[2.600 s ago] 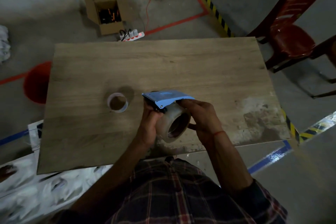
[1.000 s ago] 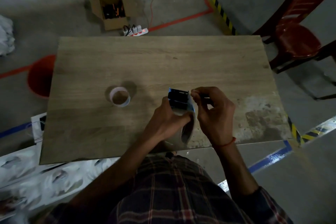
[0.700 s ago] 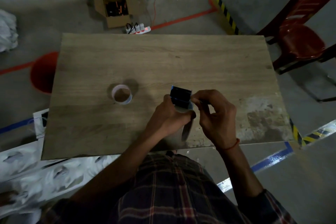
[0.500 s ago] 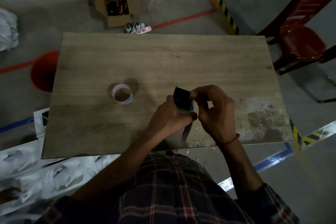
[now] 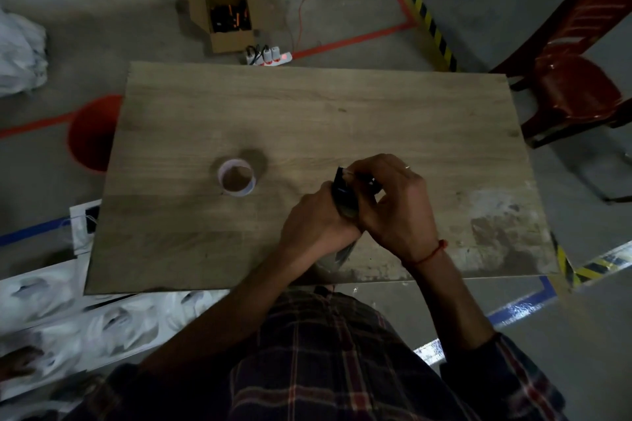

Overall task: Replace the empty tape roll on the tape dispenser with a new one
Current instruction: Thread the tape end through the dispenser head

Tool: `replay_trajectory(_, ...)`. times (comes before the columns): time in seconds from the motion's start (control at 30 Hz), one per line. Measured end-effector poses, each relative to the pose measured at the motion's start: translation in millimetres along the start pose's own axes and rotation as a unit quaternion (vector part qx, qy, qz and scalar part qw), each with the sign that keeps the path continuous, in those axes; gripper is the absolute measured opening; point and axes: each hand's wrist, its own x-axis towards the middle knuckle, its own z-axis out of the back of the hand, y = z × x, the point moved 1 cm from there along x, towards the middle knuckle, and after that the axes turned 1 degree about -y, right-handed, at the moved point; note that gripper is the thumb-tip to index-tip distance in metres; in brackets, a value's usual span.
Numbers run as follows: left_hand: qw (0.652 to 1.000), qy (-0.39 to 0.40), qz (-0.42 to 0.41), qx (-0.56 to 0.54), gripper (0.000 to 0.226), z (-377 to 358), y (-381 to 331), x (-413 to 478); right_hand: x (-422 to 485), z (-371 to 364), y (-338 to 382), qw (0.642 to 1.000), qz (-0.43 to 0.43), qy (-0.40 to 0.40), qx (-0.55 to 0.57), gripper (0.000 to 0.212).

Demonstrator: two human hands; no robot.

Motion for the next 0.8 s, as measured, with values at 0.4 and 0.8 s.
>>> replay_trajectory(0.4,0.997,-0.074,-0.024,-0.009,0.070,6,2,-7,-1,-3,7,1.000,0.022,0.005,-0.016,0.022)
replay_trajectory(0.8,0.990,-0.121,-0.056,0.034,0.043,8,-9,-9,-14,-1,-2,0.998,-0.024,-0.052,-0.005,0.024)
